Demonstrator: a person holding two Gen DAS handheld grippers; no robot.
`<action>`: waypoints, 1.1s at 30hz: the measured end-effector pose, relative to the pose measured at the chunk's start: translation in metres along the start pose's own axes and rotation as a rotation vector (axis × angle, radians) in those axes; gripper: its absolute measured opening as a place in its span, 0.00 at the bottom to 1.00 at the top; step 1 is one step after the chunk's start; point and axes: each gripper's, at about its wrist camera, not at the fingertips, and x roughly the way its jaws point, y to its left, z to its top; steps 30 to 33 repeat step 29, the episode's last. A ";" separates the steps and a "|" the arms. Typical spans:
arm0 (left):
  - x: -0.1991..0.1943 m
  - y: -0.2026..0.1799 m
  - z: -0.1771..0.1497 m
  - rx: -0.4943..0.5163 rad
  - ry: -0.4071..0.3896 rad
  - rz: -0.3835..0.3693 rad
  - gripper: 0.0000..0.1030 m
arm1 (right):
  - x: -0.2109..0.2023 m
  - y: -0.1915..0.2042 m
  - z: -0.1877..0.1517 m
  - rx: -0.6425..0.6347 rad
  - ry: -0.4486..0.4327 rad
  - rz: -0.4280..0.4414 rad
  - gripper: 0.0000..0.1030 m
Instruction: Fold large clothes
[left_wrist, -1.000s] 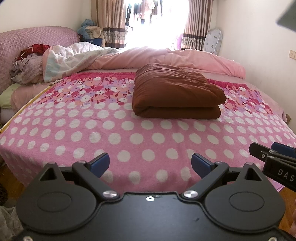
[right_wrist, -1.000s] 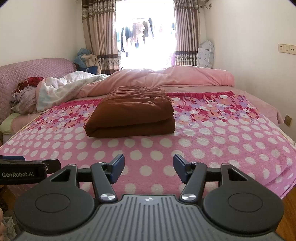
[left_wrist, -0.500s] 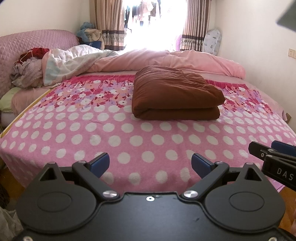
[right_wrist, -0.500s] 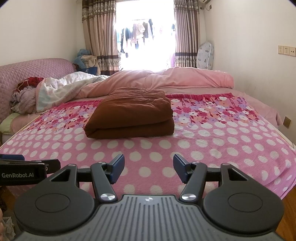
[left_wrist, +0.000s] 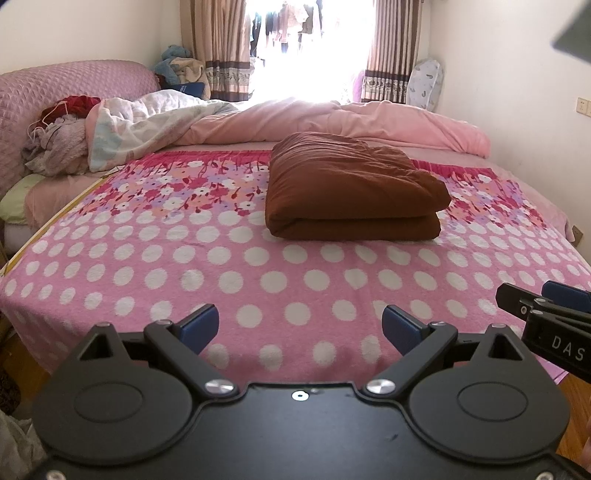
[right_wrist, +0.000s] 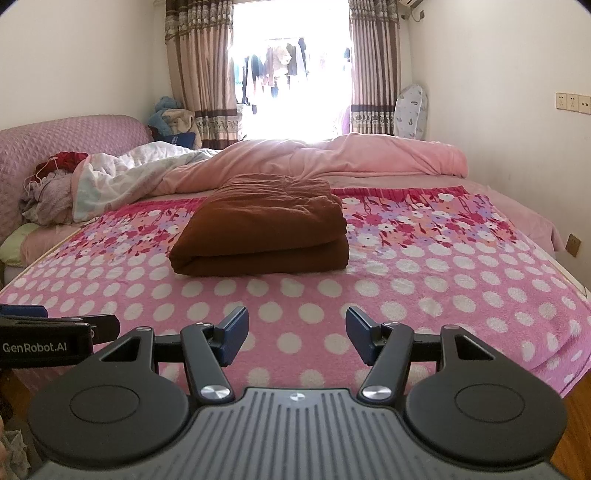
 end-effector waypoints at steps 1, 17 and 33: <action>0.000 0.000 0.000 0.000 -0.001 -0.001 0.95 | 0.000 0.000 0.000 0.000 0.000 -0.001 0.69; -0.002 -0.002 -0.002 0.002 -0.004 -0.004 0.95 | 0.000 0.001 0.000 0.000 0.001 -0.001 0.69; -0.003 -0.003 -0.002 0.006 -0.001 -0.005 0.95 | 0.000 0.000 0.001 -0.002 0.002 -0.002 0.69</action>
